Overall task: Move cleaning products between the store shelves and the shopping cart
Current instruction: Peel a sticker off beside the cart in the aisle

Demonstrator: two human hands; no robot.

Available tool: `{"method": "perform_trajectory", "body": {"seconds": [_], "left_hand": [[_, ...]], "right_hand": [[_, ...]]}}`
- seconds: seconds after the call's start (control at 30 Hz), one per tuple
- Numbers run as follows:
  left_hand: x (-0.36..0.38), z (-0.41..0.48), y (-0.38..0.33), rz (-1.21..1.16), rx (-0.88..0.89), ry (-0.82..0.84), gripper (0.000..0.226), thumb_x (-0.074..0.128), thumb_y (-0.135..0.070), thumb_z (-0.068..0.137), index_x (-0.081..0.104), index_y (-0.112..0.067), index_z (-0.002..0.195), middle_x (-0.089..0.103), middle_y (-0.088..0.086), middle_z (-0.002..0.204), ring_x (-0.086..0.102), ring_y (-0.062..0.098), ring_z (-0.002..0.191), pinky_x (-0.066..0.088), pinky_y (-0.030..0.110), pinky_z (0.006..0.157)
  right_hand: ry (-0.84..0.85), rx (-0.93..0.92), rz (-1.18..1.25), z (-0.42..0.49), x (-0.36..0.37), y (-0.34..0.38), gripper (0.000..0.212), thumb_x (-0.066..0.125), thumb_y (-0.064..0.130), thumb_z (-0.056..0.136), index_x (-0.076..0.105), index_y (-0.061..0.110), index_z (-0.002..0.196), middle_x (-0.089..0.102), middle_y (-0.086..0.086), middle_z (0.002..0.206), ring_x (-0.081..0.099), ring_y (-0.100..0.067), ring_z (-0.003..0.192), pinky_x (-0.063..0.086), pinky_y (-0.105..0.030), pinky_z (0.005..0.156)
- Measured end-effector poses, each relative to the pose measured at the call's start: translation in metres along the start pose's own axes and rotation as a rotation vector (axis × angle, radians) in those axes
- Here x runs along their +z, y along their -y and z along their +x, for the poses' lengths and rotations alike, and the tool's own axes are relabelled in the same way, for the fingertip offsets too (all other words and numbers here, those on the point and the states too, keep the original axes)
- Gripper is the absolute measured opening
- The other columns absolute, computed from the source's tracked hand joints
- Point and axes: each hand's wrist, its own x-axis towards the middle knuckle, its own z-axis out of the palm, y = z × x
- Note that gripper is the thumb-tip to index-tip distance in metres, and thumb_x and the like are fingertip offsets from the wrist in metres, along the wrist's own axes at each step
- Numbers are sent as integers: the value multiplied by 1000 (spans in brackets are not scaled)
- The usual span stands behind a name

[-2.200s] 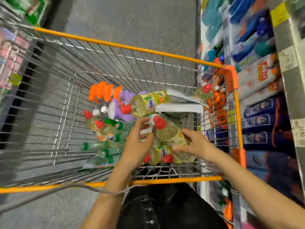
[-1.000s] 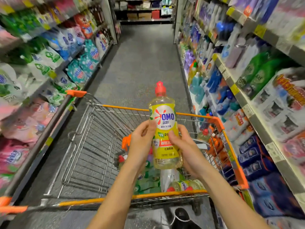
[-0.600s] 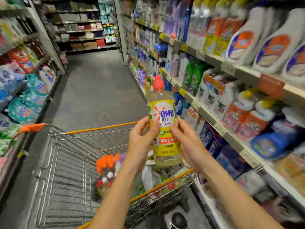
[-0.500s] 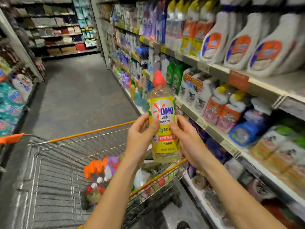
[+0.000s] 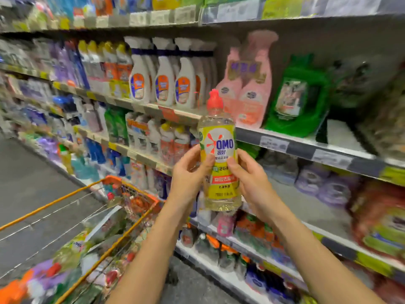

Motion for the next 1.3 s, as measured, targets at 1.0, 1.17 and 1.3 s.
{"method": "perform_trajectory", "body": {"seconds": [1.0, 1.17, 1.3], "left_hand": [[474, -36, 31, -117, 23, 750, 32, 55, -21, 97, 57, -11, 127, 70, 3, 117, 66, 17, 108, 56, 35, 87], [517, 9, 38, -50, 72, 768, 31, 55, -22, 97, 58, -10, 125, 71, 2, 112, 68, 15, 102, 58, 29, 80], [545, 44, 52, 11, 30, 767, 52, 59, -31, 94, 45, -10, 140, 65, 2, 125, 64, 15, 112, 55, 36, 91]], "right_hand": [[-712, -206, -270, -173, -383, 166, 37, 54, 25, 97, 50, 23, 133, 67, 3, 123, 65, -12, 111, 55, -36, 91], [-715, -232, -253, -134, -427, 174, 31, 51, 22, 98, 51, 23, 129, 67, 1, 123, 65, -14, 111, 56, -35, 89], [-742, -227, -244, -108, -458, 173, 26, 51, 19, 98, 51, 35, 118, 66, 8, 118, 66, -7, 106, 57, -26, 83]]}}
